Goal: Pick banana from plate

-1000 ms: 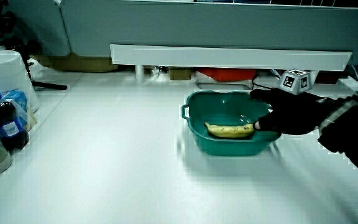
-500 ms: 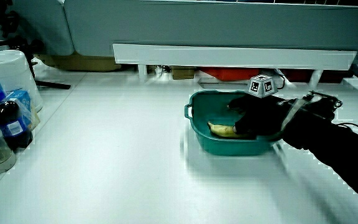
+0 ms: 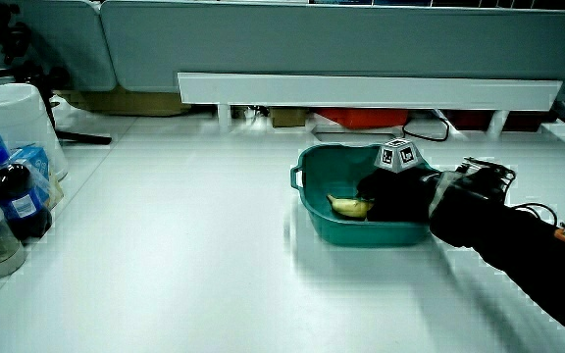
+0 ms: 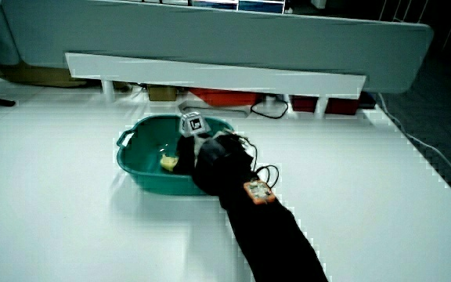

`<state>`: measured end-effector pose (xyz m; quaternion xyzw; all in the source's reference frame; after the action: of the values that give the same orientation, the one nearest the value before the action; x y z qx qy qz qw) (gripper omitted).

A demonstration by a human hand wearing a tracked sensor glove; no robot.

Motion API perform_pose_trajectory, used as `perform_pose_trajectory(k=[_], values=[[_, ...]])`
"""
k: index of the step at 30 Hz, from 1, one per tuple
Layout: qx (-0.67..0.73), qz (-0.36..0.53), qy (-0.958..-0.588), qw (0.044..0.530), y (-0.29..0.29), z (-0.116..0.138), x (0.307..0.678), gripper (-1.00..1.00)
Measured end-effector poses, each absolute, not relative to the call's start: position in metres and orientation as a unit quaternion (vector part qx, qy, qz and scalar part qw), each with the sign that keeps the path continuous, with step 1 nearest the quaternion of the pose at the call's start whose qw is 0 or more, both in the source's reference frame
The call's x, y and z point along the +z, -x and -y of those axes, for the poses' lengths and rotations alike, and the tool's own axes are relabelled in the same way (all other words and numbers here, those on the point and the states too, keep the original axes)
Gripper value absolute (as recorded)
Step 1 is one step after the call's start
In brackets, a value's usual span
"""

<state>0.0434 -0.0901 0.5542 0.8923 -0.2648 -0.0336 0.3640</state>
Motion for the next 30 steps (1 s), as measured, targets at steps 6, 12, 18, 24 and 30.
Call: perform_pose_trajectory(k=[6, 12, 18, 24, 30], values=[[-0.05, 0.267, -0.898, 0.345, -0.04, 0.089, 0.552, 1.0], [-0.057, 0.277, -0.901, 0.328, -0.038, 0.087, 0.55, 1.0], [-0.05, 0.284, -0.901, 0.325, -0.035, 0.087, 0.55, 1.0], [-0.048, 0.287, -0.904, 0.313, -0.037, 0.088, 0.545, 1.0], [-0.034, 0.29, -0.906, 0.305, -0.04, 0.092, 0.538, 1.0]])
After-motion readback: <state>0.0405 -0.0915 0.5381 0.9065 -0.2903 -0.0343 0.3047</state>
